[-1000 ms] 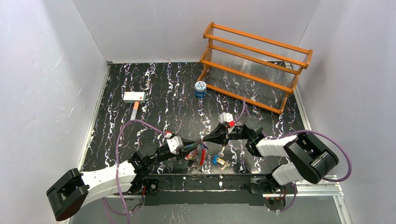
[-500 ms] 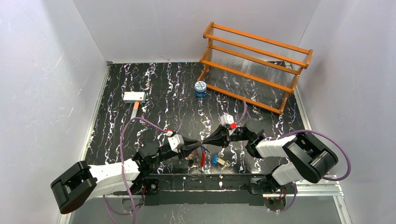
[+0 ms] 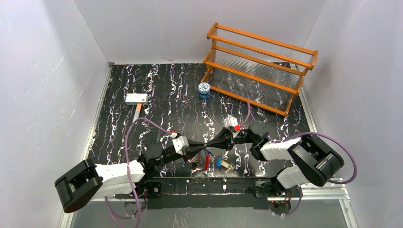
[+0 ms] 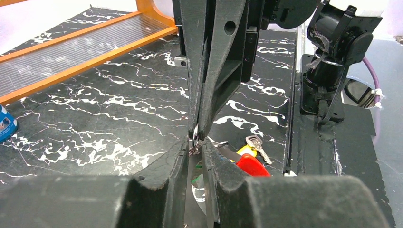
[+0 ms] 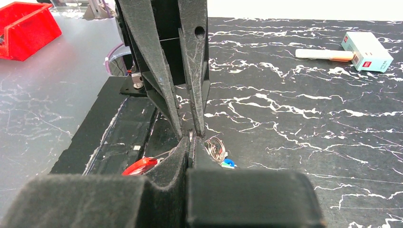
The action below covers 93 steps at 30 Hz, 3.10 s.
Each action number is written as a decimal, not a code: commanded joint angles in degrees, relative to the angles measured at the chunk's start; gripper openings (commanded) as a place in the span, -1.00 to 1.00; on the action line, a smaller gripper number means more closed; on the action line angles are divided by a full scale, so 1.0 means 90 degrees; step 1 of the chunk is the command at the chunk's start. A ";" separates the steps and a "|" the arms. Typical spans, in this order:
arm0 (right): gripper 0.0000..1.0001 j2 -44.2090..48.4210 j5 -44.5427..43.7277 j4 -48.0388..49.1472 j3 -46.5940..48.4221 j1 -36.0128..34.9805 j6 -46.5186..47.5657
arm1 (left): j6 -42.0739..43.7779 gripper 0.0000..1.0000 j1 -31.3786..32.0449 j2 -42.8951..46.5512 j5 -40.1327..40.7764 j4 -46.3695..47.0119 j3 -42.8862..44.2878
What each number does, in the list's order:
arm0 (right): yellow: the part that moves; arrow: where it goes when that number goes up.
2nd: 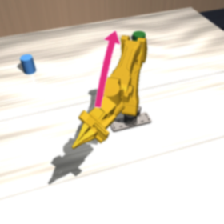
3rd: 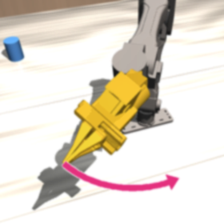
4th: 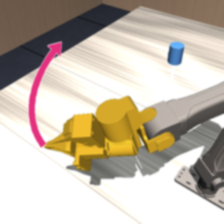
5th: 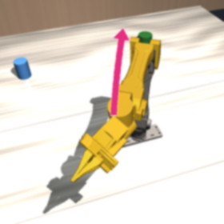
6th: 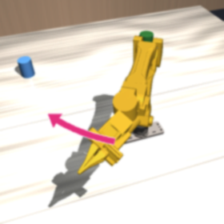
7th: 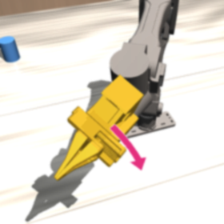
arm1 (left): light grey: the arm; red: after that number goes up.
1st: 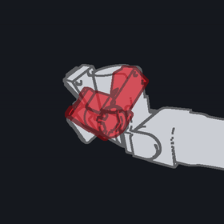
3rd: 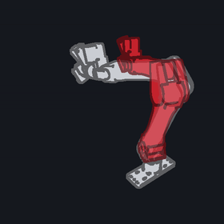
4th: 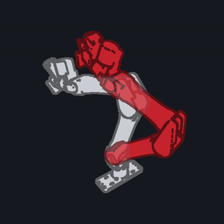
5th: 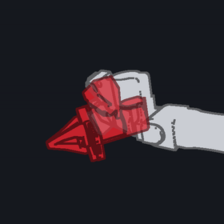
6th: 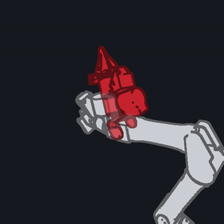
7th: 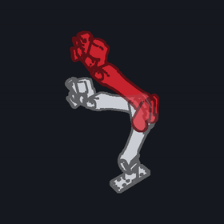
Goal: Put the keys on the keyring
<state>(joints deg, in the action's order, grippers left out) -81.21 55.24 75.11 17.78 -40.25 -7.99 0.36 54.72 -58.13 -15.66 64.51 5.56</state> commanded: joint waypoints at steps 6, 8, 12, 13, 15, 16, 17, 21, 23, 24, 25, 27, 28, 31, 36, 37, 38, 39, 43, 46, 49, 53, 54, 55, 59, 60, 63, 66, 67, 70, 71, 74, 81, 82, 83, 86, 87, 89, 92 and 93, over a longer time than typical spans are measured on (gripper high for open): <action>-0.97 0.0211 0.0011 0.0269 0.0004 -0.0059 0.0060 | 0.0013 -0.95 0.0111 -0.0260 0.0068 0.0322 0.0212; -0.97 0.0233 0.0002 0.0254 -0.0010 -0.0059 0.0062 | 0.0040 -1.00 0.0121 -0.0270 0.0125 0.0317 0.0195; -0.97 0.0324 -0.0027 0.0151 -0.0022 -0.0055 0.0122 | 0.0080 -1.00 0.0126 -0.0206 0.0204 0.0319 0.0141; -0.97 0.0361 -0.0017 0.0081 -0.0014 -0.0059 0.0177 | 0.0084 -1.00 0.0122 -0.0158 0.0239 0.0313 0.0114; -0.97 0.0460 -0.0042 -0.0148 -0.0004 -0.0058 0.0321 | 0.0128 -1.00 0.0121 -0.0037 0.0308 0.0303 0.0055; -0.97 0.0518 -0.0055 -0.0297 0.0005 -0.0059 0.0414 | 0.0158 -1.00 0.0121 0.0028 0.0322 0.0282 0.0020; -0.97 0.0576 -0.0070 -0.0446 0.0015 -0.0059 0.0515 | 0.0184 -1.00 0.0121 0.0096 0.0346 0.0265 -0.0004; -0.89 0.0751 -0.0131 -0.1031 0.0101 -0.0054 0.0799 | 0.0274 -1.00 0.0121 0.0351 0.0399 0.0074 -0.0022; -0.75 0.0833 -0.0175 -0.1244 0.0114 -0.0054 0.0876 | 0.0325 -1.00 0.0121 0.0414 0.0374 -0.0023 0.0001; -0.60 0.0868 -0.0229 -0.1313 0.0114 -0.0055 0.0878 | 0.0335 -1.00 0.0121 0.0427 0.0354 -0.0056 0.0011; -0.56 0.0905 -0.0284 -0.1378 0.0122 -0.0052 0.1022 | 0.0352 -1.00 0.0121 0.0433 0.0316 -0.0077 0.0023; -0.56 0.0951 -0.0317 -0.1602 0.0177 -0.0056 0.1220 | 0.0374 -1.00 0.0124 0.0426 0.0219 -0.0109 0.0054; -0.55 0.0959 -0.0316 -0.1759 0.0223 -0.0059 0.1298 | 0.0391 -1.00 0.0122 0.0417 0.0173 -0.0116 0.0071; -0.57 0.0963 -0.0279 -0.2084 0.0331 -0.0056 0.1511 | 0.0407 -1.00 0.0121 0.0385 0.0099 -0.0148 0.0113; -0.49 0.1001 -0.0287 -0.2125 0.0368 -0.0054 0.1522 | 0.0434 -1.00 0.0121 0.0392 0.0038 -0.0221 0.0153; -0.44 0.1018 -0.0297 -0.2118 0.0361 -0.0057 0.1515 | 0.0438 -1.00 0.0132 0.0393 0.0031 -0.0238 0.0158; -0.40 0.1034 -0.0291 -0.2112 0.0359 -0.0059 0.1501 | 0.0443 -1.00 0.0126 0.0394 0.0012 -0.0249 0.0167; -0.36 0.1042 -0.0284 -0.2101 0.0367 -0.0059 0.1483 | 0.0441 -1.00 0.0130 0.0394 -0.0015 -0.0261 0.0180; -0.34 0.0991 -0.0187 -0.2079 0.0432 -0.0080 0.1452 | 0.0449 -1.00 0.0131 0.0344 -0.0098 -0.0336 0.0247; -0.35 0.0928 -0.0164 -0.2057 0.0495 -0.0112 0.1422 | 0.0461 -1.00 0.0131 0.0299 -0.0126 -0.0403 0.0297; -0.56 0.0851 -0.0100 -0.2057 0.0566 -0.0146 0.1423 | 0.0470 -1.00 0.0141 0.0287 -0.0145 -0.0422 0.0319; -0.97 0.0772 -0.0043 -0.2061 0.0612 -0.0162 0.1387 | 0.0480 -1.00 0.0141 0.0378 -0.0140 -0.0476 0.0298; -0.97 0.0771 -0.0048 -0.2045 0.0605 -0.0163 0.1358 | 0.0478 -1.00 0.0141 0.0433 -0.0097 -0.0507 0.0270; -0.97 0.0793 -0.0067 -0.2017 0.0587 -0.0171 0.1322 | 0.0478 -1.00 0.0141 0.0492 -0.0050 -0.0527 0.0222; -0.97 0.0913 -0.0140 -0.1786 0.0419 -0.0167 0.1166 | 0.0481 -0.61 0.0141 0.0891 0.0256 -0.0655 0.0016; -0.97 0.0946 -0.0185 -0.1687 0.0366 -0.0167 0.1103 | 0.0473 -0.48 0.0141 0.1004 0.0361 -0.0693 -0.0039; -0.97 0.1028 -0.0274 -0.1474 0.0246 -0.0174 0.0977 | 0.0493 -0.26 0.0141 0.1330 0.0599 -0.0831 -0.0187; -0.97 0.1070 -0.0253 -0.1405 0.0231 -0.0173 0.0937 | 0.0509 -0.21 0.0141 0.1530 0.0692 -0.1126 -0.0217; -0.97 0.1082 -0.0250 -0.1388 0.0223 -0.0173 0.0936 | 0.0496 -0.20 0.0141 0.1556 0.0680 -0.1166 -0.0231; -0.97 0.1103 -0.0250 -0.1340 0.0227 -0.0168 0.0834 | 0.0436 -0.19 0.0141 0.1510 0.0643 -0.1191 -0.0247; -0.97 0.1106 -0.0242 -0.1335 0.0231 -0.0175 0.0795 | 0.0416 -0.19 0.0146 0.1468 0.0617 -0.1194 -0.0240; -0.97 0.1108 -0.0237 -0.1334 0.0246 -0.0174 0.0782 | 0.0399 -0.28 0.0155 0.1336 0.0497 -0.1192 -0.0178; -0.97 0.1072 -0.0225 -0.1316 0.0241 -0.0169 0.0753 | 0.0423 -0.36 0.0151 0.1059 0.0273 -0.1191 0.0047; -0.97 0.1065 -0.0215 -0.1315 0.0250 -0.0172 0.0752 | 0.0437 -0.36 0.0151 0.1029 0.0253 -0.1191 0.0067; -0.97 0.1056 -0.0218 -0.1314 0.0252 -0.0170 0.0751 | 0.0438 -0.37 0.0151 0.1000 0.0243 -0.1183 0.0086; -0.97 0.1036 -0.0211 -0.1300 0.0260 -0.0167 0.0736 | 0.0439 -0.43 0.0151 0.0926 0.0190 -0.1157 0.0149; -0.97 0.1028 -0.0209 -0.1291 0.0261 -0.0172 0.0725 | 0.0439 -0.46 0.0160 0.0901 0.0172 -0.1144 0.0174; -0.97 0.1008 -0.0210 -0.1277 0.0261 -0.0172 0.0722 | 0.0441 -0.51 0.0167 0.0853 0.0150 -0.1121 0.0199; -0.97 0.0992 -0.0202 -0.1247 0.0270 -0.0171 0.0703 | 0.0438 -0.56 0.0177 0.0757 0.0142 -0.1062 0.0239; -0.97 0.0983 -0.0201 -0.1246 0.0270 -0.0173 0.0702 | 0.0440 -0.58 0.0181 0.0722 0.0139 -0.1032 0.0246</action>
<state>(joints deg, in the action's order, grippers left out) -72.69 53.25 59.00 19.81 -41.45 -1.30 3.88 56.01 -50.87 -13.34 53.60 5.67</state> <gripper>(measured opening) 0.030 0.225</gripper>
